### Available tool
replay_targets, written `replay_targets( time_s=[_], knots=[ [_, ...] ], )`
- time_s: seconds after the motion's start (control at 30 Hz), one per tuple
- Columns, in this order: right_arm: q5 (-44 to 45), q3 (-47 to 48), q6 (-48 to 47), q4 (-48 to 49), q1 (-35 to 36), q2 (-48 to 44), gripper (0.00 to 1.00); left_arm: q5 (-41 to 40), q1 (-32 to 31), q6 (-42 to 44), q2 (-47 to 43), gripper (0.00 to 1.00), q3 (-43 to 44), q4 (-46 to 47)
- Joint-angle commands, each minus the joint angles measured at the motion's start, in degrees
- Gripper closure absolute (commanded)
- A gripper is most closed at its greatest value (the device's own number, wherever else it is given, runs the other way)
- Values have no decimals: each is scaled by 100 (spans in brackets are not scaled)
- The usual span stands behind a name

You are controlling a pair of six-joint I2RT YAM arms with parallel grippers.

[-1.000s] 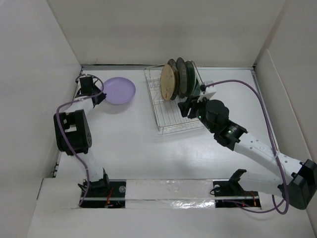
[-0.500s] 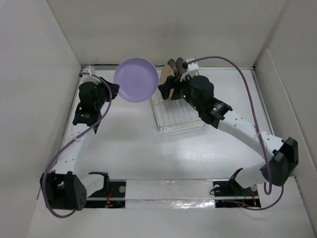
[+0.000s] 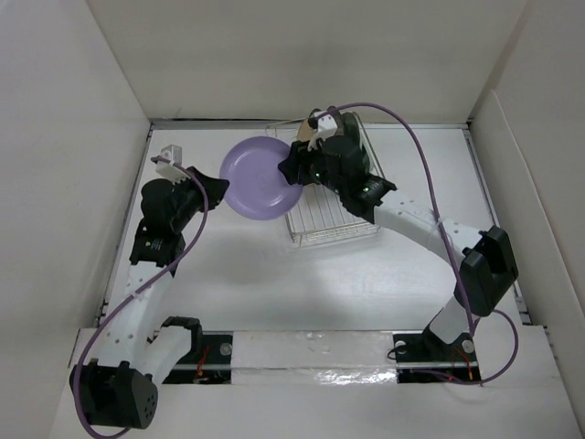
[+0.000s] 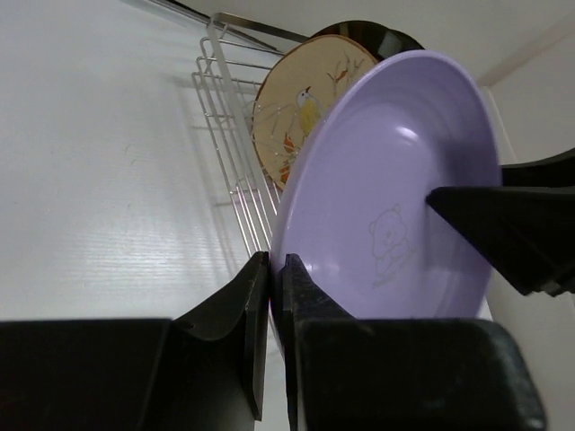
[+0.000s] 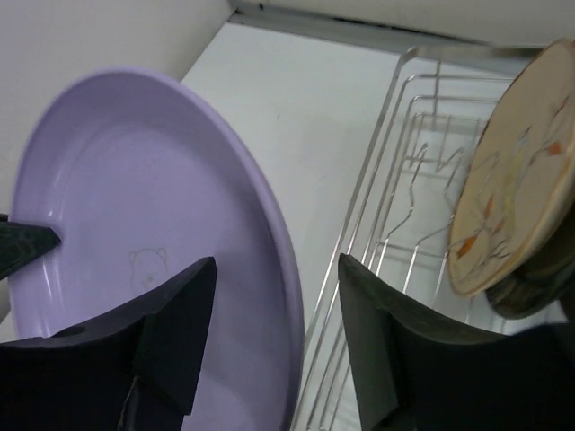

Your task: Load the plates into the dish rack

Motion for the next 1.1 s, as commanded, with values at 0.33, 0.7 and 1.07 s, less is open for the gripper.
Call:
replay_targets(
  time_s=[0.33,0.7,1.07],
  knots=[
    [585,354,-115,209,-30,-185,100,648,16,-33,-243,20,116,305],
    [3783,2102,-1643,-793,-31,658,100,498,-791,195,-271,16,336,270],
    [5191,3527,-3297,-891,30,2082,100,499,-1416,494,-130,17,529,-99]
  ],
)
